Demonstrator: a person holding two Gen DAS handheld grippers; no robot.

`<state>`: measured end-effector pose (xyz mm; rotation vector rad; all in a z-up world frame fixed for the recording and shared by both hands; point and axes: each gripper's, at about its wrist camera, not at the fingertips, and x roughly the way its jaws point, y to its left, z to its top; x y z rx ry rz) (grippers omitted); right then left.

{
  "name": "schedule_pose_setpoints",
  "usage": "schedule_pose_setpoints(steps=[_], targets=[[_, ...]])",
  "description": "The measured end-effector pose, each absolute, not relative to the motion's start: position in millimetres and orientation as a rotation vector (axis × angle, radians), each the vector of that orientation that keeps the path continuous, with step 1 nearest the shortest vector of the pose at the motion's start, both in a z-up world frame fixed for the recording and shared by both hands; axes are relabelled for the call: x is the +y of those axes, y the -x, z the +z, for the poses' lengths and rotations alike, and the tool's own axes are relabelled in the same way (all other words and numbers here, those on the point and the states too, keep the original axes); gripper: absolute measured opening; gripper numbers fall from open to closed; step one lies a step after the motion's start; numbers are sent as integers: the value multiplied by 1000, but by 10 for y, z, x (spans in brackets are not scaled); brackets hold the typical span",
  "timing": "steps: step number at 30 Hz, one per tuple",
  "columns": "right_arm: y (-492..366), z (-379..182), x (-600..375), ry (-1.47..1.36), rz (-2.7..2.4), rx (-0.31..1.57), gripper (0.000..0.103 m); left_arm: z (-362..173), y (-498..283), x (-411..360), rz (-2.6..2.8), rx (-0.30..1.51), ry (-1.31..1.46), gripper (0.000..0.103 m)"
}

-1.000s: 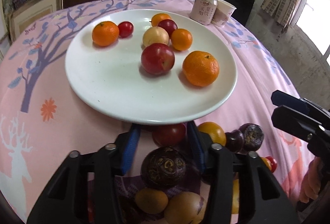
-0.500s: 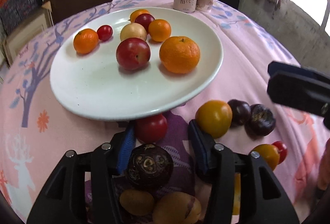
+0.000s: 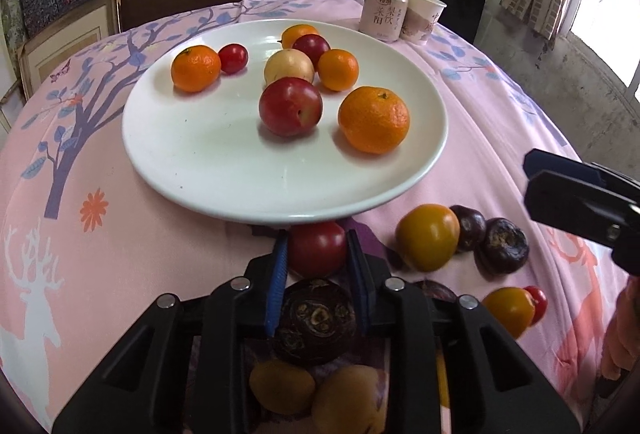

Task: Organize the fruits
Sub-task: 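Grasp a red cherry tomato with the left tool while the right tool grasps a yellow tomato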

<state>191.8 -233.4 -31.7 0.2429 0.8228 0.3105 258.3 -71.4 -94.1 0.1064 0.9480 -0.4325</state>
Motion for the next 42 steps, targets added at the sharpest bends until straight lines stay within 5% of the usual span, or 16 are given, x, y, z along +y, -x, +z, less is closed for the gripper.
schedule_pose_setpoints(steps=[21, 26, 35, 38, 42], targets=[[-2031, -607, -1812, 19, 301, 863, 55, -649, -2300, -297, -371, 862, -48, 27], [-2007, -641, -1660, 144, 325, 862, 36, -685, -2331, -280, -370, 878, -38, 27], [-1994, -603, -1753, 64, 354, 860, 33, -658, -2306, -304, -383, 868, -39, 27], [-1959, -506, -1865, -27, 386, 846, 3, -622, -2282, -300, -377, 855, -38, 27], [-1948, -447, -1891, -25, 370, 842, 3, -551, -2203, -268, -371, 836, -28, 27]])
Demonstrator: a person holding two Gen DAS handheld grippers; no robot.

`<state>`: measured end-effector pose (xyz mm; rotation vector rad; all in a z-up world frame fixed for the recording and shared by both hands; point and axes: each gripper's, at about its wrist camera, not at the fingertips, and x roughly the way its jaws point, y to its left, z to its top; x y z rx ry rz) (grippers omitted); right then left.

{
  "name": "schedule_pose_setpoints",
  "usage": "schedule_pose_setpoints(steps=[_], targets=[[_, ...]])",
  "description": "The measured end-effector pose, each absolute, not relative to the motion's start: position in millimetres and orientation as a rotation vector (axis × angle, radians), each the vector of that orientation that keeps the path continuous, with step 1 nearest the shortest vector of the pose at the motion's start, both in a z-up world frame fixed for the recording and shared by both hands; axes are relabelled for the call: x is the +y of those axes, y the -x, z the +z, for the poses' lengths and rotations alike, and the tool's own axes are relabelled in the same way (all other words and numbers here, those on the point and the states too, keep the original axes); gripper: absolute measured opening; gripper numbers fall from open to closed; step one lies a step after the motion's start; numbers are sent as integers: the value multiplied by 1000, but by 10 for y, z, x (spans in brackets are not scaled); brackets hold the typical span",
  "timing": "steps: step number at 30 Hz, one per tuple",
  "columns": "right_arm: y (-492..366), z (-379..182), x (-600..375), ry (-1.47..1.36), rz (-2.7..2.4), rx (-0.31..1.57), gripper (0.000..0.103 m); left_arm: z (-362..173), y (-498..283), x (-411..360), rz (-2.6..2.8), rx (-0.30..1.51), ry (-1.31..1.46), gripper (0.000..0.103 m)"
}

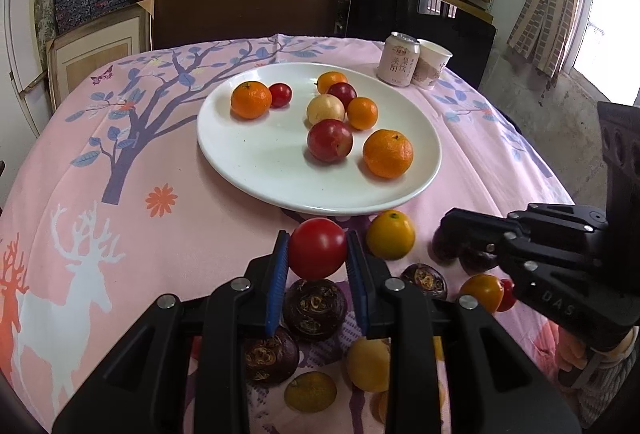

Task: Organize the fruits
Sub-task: 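Grasp a red cherry tomato with the left tool while the right tool grasps a yellow tomato, then carry the tomato onto the plate with the left tool while the right tool releases the yellow tomato there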

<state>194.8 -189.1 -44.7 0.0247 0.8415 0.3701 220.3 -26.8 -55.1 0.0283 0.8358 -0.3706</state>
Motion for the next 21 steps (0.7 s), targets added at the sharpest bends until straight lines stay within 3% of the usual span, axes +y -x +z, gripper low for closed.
schedule_pose_setpoints(steps=[2, 4, 5, 10, 11, 13, 14, 21], targets=[[-1989, -481, -1885, -50, 368, 847, 12, -554, -2172, -255, -367, 838, -28, 27], [-2013, -480, -1821, -35, 382, 838, 55, -583, -2149, -240, -361, 847, -24, 27], [-2008, -477, -1760, 2, 371, 829, 59, -589, -2145, -235, -358, 848, -23, 27], [-2092, -597, -1602, 82, 326, 860, 58, -602, -2133, -211, -359, 849, -17, 27], [-2135, -647, -1588, 90, 317, 879, 56, -610, -2135, -210, -361, 852, -17, 27], [-2181, -743, -1571, 127, 288, 908, 40, -628, -2139, -208, -365, 860, -18, 27], [-2180, -767, -1576, 136, 290, 908, 39, -630, -2146, -214, -367, 862, -19, 27], [-2016, -592, -1783, 29, 311, 858, 38, -622, -2177, -216, -365, 860, -17, 27]])
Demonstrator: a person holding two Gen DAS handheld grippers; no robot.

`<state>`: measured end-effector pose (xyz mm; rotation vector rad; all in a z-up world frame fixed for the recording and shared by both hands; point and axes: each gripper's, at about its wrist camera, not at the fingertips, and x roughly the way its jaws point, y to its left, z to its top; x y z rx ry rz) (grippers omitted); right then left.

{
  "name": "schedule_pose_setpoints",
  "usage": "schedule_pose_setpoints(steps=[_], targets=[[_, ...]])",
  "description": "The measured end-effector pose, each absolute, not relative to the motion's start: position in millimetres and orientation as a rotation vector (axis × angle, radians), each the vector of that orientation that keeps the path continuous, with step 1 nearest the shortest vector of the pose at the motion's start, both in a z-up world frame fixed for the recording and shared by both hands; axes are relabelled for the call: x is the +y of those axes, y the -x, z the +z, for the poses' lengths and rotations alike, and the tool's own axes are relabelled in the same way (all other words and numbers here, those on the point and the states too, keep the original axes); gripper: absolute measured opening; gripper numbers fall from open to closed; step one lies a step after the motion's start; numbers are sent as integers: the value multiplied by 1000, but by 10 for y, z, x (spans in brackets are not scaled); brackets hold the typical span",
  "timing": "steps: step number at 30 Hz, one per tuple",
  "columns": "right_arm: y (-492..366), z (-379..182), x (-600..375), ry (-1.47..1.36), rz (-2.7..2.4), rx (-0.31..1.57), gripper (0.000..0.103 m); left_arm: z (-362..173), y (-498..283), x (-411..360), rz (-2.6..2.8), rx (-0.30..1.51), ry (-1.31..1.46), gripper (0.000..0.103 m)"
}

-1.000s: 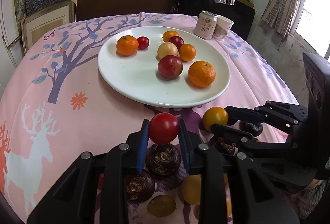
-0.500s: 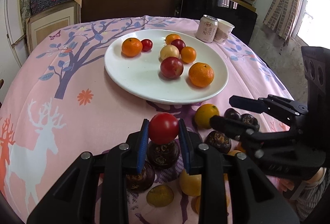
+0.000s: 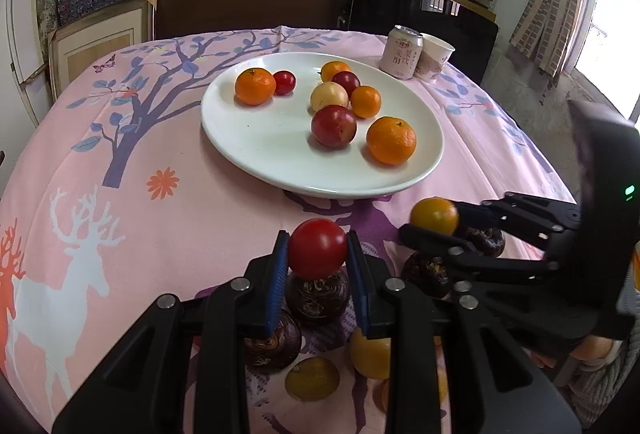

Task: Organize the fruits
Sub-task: 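Carry the tomato onto the plate with the left tool while the right tool releases the yellow tomato there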

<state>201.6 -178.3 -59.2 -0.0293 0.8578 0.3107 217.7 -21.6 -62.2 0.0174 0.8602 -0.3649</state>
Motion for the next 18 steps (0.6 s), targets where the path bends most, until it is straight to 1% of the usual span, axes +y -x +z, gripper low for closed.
schedule_pose_setpoints(steps=[4, 8, 10, 14, 18], targets=[[-1863, -255, -1983, -66, 304, 762, 38, -523, -2174, -231, -350, 837, -31, 27], [-1928, 218, -2192, -109, 287, 674, 38, -185, -2344, -207, -342, 786, -13, 27], [-2060, 364, -2252, -115, 263, 652, 38, -32, -2464, -225, -342, 764, -8, 27], [-2419, 336, -2366, -178, 243, 663, 38, 63, -2803, -296, -318, 753, -8, 28], [-2806, 20, -2426, -215, 210, 733, 38, -188, -3186, -306, -279, 825, 12, 28]])
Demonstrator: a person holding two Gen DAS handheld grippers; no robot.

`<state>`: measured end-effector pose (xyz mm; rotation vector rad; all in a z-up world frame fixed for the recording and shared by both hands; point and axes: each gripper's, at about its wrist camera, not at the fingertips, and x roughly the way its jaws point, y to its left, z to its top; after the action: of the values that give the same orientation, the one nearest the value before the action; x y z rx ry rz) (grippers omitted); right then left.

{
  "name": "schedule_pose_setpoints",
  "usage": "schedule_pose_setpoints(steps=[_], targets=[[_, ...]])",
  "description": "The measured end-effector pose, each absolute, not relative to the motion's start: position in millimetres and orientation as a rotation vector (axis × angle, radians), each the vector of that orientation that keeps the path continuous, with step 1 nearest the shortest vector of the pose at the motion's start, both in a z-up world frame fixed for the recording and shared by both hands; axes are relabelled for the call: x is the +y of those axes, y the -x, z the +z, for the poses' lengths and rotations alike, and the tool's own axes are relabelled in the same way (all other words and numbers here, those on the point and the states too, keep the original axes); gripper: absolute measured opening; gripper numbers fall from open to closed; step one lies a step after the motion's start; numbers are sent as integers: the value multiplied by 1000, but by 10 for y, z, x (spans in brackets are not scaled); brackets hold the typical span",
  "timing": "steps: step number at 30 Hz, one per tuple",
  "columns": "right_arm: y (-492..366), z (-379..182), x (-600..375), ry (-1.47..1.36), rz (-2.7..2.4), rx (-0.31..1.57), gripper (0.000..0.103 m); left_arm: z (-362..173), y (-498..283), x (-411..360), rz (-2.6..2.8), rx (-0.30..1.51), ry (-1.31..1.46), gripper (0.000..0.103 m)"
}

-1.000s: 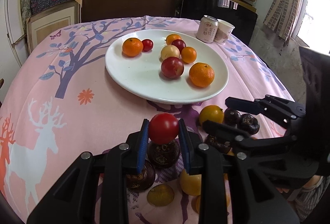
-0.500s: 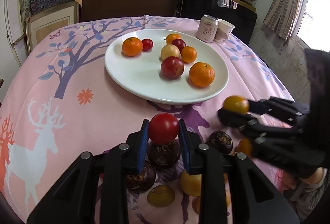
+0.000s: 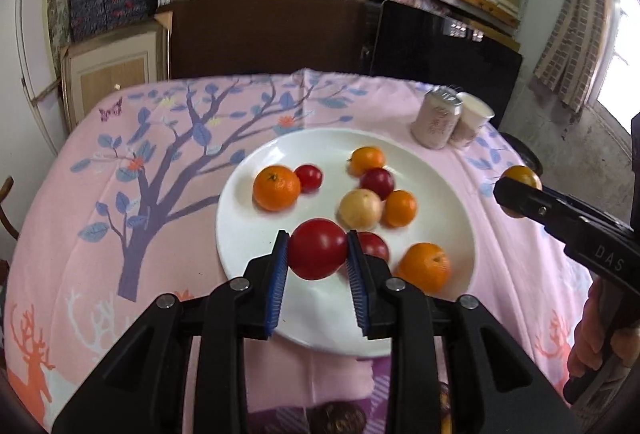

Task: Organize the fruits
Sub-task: 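Carry the tomato onto the plate with the left tool while the right tool releases the yellow tomato there, then move both open tools back toward the fruit pile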

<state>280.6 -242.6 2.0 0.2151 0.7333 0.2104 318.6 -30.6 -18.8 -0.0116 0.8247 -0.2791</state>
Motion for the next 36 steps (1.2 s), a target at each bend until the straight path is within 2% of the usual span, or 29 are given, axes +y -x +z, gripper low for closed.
schedule_pose_setpoints(steps=[7, 8, 9, 10, 11, 16, 17, 18, 20, 21, 23, 28, 33, 36], targets=[[-3019, -319, -2414, -217, 207, 824, 40, -590, -3495, -325, -269, 916, 28, 29], [-3005, -314, -2415, -221, 199, 812, 43, -603, -3510, -323, -268, 918, 34, 37], [-2981, -301, -2415, -221, 193, 798, 53, -613, -3518, -322, -271, 921, 38, 45], [-2967, -284, -2417, -218, 195, 789, 56, -609, -3512, -316, -267, 913, 40, 59], [-2955, -267, -2412, -214, 195, 784, 56, -592, -3499, -308, -254, 895, 41, 62], [-2862, -121, -2417, -226, 210, 750, 57, -516, -3453, -301, -260, 889, 51, 63], [-2827, -85, -2419, -224, 210, 741, 58, -501, -3433, -291, -252, 890, 50, 66], [-2771, -46, -2419, -226, 210, 731, 63, -489, -3406, -266, -245, 891, 54, 69], [-2648, 23, -2433, -243, 212, 717, 73, -448, -3288, -167, -227, 884, 72, 82], [-2595, 49, -2441, -252, 216, 712, 76, -421, -3206, -106, -219, 874, 79, 84], [-2435, 88, -2452, -259, 229, 702, 77, -349, -3011, 36, -201, 839, 94, 91], [-1787, -82, -2609, -304, 170, 640, 92, -358, -2329, 509, -121, 785, 155, 95], [-1297, -339, -2681, -283, 111, 676, 93, -574, -1796, 784, -50, 795, 186, 95], [-1082, -427, -2744, -319, 100, 668, 99, -651, -1652, 759, -4, 790, 130, 95]])
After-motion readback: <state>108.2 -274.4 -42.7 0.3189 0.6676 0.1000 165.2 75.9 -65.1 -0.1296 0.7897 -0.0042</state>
